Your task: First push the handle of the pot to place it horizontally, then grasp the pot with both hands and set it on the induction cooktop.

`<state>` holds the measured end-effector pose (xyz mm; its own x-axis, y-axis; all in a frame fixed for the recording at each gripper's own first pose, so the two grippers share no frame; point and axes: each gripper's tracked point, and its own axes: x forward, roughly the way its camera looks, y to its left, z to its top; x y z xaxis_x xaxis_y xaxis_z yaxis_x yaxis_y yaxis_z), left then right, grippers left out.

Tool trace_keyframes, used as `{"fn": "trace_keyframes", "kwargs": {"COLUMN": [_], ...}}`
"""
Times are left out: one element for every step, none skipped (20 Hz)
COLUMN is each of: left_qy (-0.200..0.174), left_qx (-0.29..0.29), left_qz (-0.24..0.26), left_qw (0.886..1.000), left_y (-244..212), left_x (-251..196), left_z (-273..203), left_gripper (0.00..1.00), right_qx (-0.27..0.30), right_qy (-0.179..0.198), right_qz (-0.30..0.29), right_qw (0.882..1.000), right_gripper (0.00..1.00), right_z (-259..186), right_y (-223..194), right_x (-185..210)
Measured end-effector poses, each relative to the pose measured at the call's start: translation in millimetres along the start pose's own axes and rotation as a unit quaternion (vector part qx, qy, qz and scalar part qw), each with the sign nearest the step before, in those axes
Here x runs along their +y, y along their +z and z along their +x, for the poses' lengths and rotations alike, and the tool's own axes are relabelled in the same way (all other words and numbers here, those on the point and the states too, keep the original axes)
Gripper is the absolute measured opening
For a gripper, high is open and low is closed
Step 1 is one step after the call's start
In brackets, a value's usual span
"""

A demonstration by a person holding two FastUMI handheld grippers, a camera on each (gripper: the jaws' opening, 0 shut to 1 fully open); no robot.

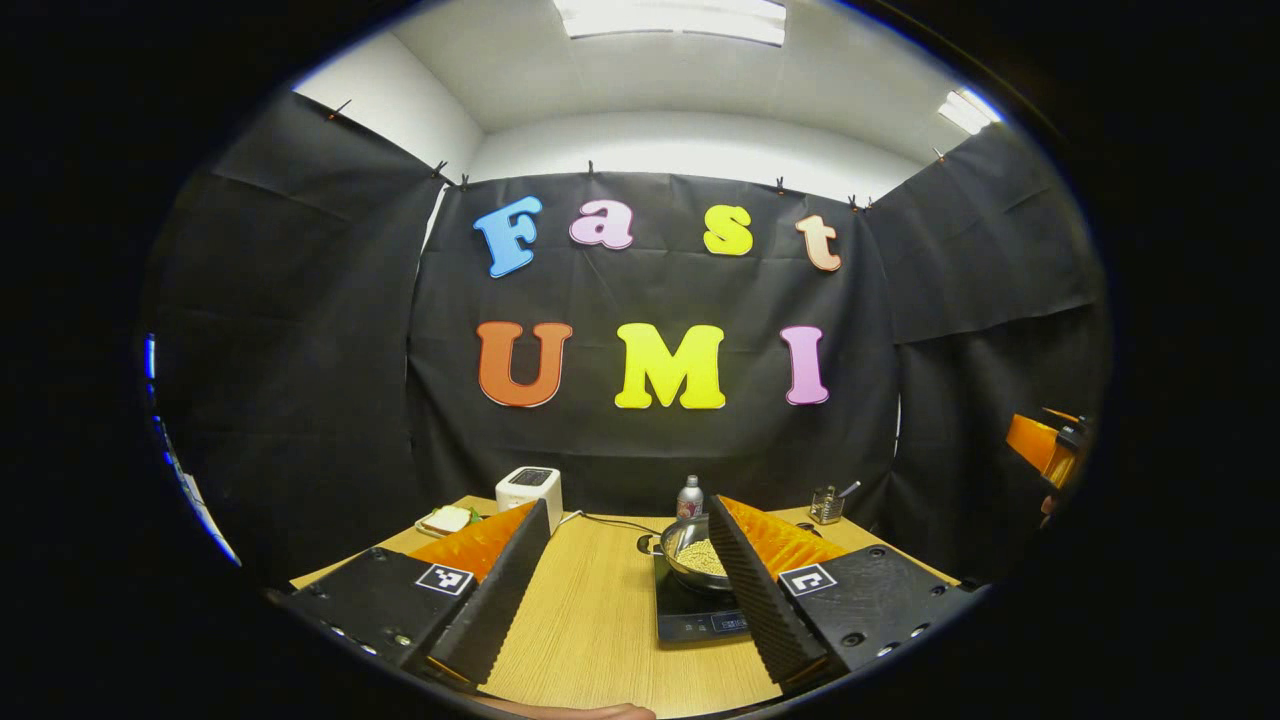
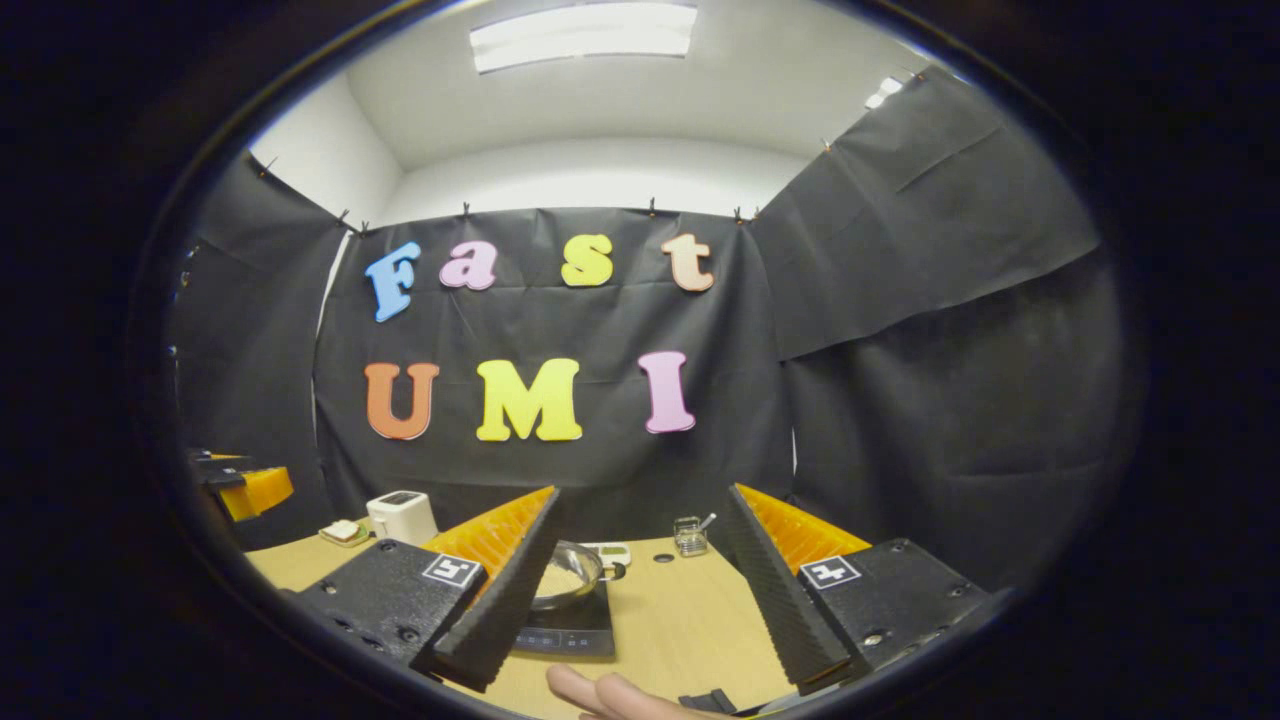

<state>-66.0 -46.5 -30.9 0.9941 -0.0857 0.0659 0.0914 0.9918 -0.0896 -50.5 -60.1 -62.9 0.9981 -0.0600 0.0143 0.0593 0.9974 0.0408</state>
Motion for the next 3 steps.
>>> {"fn": "trace_keyframes", "kwargs": {"left_qy": [-0.005, -0.011, -0.016], "left_qx": [0.001, 0.001, -0.001], "left_qz": [0.002, 0.002, 0.001], "left_qw": [1.0, 1.0, 1.0], "left_y": [0.1, -0.3, 1.3], "left_x": [-1.8, -4.7, -6.5], "left_z": [0.4, 0.7, 1.8], "left_gripper": [0.95, 0.95, 0.95], "right_qx": [-0.008, -0.012, -0.014], "right_qy": [-0.008, -0.015, -0.02], "right_qz": [-0.005, -0.008, -0.009], "right_qw": [1.0, 1.0, 1.0], "right_gripper": [1.0, 1.0, 1.0], "right_z": [2.6, 3.2, 3.8], "right_y": [-0.1, -1.2, -3.9], "right_x": [-5.5, -9.6, -10.9]}}
